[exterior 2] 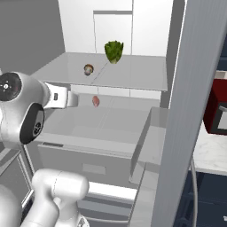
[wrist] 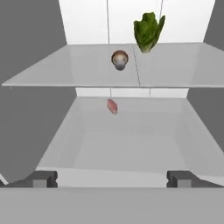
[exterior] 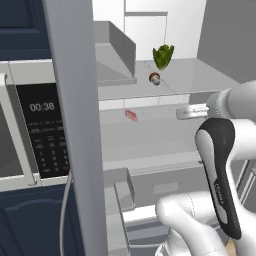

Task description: Transport the fish and mushroom to the fridge. Place the fish on the rack containing meat and place the mushroom on the rack containing the vegetable, ensuring meats and vegetables are on different racks.

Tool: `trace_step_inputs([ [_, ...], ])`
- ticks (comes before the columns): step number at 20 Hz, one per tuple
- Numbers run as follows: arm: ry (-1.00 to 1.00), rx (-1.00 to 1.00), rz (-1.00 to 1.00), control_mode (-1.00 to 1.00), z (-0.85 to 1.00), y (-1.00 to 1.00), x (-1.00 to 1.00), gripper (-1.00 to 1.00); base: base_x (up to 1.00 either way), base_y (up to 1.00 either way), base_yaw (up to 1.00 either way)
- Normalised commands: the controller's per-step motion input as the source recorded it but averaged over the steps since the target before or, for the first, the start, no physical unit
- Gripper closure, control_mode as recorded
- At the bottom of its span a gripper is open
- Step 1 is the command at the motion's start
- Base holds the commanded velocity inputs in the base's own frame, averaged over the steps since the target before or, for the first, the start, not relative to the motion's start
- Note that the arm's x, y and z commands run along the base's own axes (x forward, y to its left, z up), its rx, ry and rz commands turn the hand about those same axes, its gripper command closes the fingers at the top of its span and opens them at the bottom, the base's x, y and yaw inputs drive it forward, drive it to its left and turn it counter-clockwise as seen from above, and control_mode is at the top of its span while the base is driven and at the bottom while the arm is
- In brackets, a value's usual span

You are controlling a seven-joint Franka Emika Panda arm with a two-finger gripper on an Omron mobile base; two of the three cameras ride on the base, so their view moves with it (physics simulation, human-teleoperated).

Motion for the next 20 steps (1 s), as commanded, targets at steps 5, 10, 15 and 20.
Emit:
trace_step_inputs([
  [5,-0.1,0.0,-0.04,-1.0,0.18,-0.03,-0.44,-1.0,0.0,0.0,0.0],
  [10,-0.04,0.0,-0.06,-1.0,0.3,0.01,-0.54,-1.0,0.0,0.0,0.0],
  [15,0.0,0.0,0.0,1.0,0.0,0.0,0.0,-1.0,-1.0,0.03,-0.08],
  [20,0.0,0.0,0.0,1.0,0.0,0.0,0.0,-1.0,-1.0,-0.1,-0.02],
])
